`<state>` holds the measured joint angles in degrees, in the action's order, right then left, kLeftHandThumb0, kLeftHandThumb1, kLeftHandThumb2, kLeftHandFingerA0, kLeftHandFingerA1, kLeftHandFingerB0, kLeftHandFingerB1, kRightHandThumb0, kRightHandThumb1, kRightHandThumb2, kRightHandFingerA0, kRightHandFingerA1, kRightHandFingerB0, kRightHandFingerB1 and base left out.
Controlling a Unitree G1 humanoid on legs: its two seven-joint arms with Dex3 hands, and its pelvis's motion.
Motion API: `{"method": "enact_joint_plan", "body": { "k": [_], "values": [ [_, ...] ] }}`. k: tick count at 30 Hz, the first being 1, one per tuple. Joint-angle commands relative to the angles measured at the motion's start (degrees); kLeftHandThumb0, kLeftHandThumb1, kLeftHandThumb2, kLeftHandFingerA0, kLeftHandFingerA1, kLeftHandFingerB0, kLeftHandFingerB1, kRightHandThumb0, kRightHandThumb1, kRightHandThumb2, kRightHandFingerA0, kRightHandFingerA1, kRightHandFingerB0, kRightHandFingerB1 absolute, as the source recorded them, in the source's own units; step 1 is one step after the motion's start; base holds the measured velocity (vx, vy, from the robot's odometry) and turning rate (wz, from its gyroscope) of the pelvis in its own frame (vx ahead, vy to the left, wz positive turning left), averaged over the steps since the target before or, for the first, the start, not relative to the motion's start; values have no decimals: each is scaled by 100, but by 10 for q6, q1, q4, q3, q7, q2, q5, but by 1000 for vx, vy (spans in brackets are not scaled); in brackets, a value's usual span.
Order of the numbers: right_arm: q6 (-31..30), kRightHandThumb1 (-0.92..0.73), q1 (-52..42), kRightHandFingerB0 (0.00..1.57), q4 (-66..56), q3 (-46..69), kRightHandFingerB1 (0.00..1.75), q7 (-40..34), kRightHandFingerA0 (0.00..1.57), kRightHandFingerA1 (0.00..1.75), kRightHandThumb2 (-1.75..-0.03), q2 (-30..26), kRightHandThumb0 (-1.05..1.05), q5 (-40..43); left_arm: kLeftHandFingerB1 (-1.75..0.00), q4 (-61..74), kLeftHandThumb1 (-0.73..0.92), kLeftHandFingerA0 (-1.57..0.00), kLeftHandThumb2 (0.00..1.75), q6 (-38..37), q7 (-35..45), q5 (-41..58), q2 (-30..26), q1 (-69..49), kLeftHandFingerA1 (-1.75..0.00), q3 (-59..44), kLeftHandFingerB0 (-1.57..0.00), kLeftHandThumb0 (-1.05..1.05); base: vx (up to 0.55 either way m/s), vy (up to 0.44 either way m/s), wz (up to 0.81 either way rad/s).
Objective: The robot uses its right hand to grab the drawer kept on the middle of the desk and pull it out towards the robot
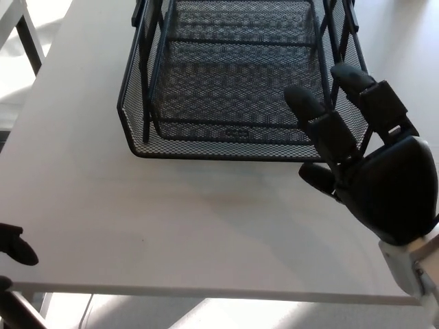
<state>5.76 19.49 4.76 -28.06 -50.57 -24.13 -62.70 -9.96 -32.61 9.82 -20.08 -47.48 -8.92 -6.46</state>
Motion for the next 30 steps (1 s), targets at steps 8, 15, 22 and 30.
{"method": "enact_joint_plan", "body": {
  "k": [8, 15, 22, 30],
  "values": [
    [-74, -46, -44, 0, -69, 43, 6, 187, 0, 1, -72, 1, -88, 19, -61, -8, 58, -78, 57, -10, -2, -11, -5, -6, -89, -4, -82, -29, 0, 0, 0],
    [-59, -48, -107, 0, -138, 101, 7, 217, 0, 0, -75, -44, -89, 37, -60, -8, 58, -78, 57, -7, -3, -9, -1, -8, -88, -4, -82, -30, 0, 0, 0],
    [-16, -45, -213, 1, -199, 211, 11, 211, 0, 0, -73, -92, -82, 79, -59, -8, 57, -77, 57, -7, 0, -4, -5, -11, -86, -8, -82, -29, 0, 0, 0],
    [19, -43, -382, 0, -261, 362, 15, 200, 0, 4, -74, -117, -77, 111, -59, -2, 57, -78, 57, -5, -5, -11, -3, -19, -88, -14, -82, -28, 0, 0, 0]
  ]
}}
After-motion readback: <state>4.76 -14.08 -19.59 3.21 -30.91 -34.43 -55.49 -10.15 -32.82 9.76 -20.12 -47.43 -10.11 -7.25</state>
